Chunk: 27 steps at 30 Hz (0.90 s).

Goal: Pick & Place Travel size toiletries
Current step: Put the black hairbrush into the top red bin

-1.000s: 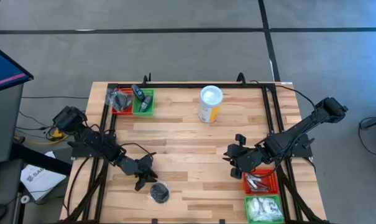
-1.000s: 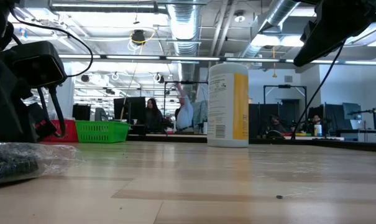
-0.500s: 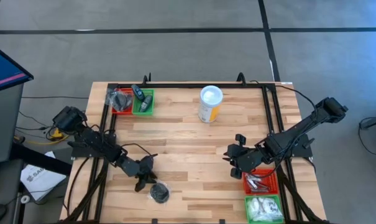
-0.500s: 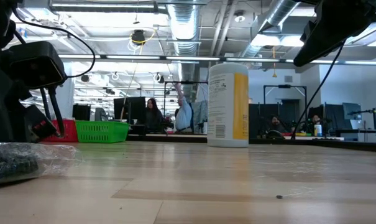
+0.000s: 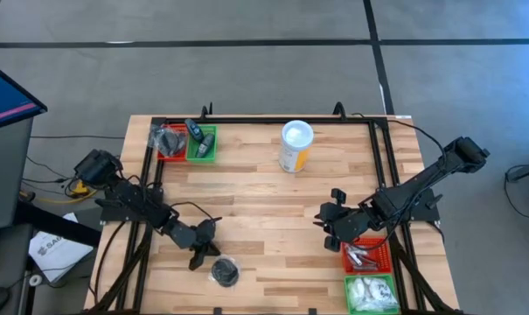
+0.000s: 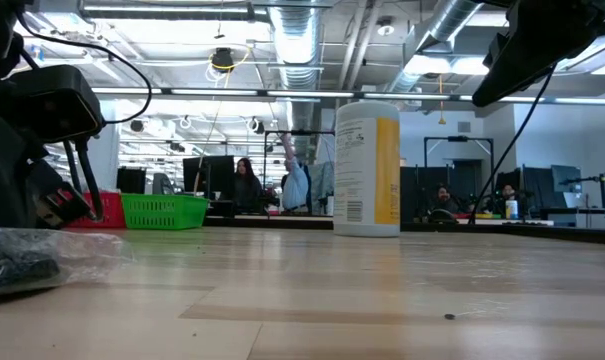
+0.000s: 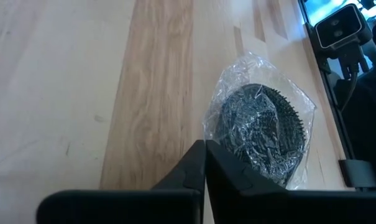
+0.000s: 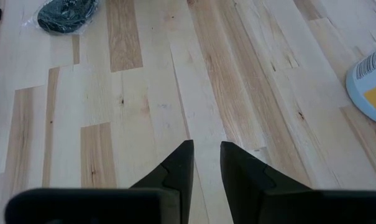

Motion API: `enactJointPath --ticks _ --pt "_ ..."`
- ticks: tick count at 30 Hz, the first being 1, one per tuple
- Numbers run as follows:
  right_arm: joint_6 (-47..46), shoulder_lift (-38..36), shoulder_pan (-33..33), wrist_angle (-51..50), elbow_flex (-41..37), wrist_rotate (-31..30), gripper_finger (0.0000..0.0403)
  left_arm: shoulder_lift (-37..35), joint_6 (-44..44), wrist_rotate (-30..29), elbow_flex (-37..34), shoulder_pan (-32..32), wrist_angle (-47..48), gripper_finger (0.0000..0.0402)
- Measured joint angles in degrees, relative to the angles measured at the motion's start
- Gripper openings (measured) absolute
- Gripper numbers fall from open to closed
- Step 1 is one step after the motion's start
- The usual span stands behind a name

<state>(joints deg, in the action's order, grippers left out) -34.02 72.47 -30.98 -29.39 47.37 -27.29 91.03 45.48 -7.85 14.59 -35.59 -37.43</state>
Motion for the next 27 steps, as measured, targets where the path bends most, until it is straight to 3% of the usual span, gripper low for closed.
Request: enactJointPath --ticks 10,20,27 --pt "0.15 0.00 0.02 -0.04 0.00 0.00 0.0072 -1.75 -1.97 -1.21 1.05 0.94 0.83 0.0000" --pt "0.15 0.00 0.02 0.00 0.00 0.00 0.0072 -12.20 -7.98 -2.37 1.25 5.97 4.05 0.0000" --pt "0.13 0.00 0.00 -0.04 0.00 0.00 0.0072 -20.84 -11.33 -6.71 1.29 9.23 9.99 0.0000"
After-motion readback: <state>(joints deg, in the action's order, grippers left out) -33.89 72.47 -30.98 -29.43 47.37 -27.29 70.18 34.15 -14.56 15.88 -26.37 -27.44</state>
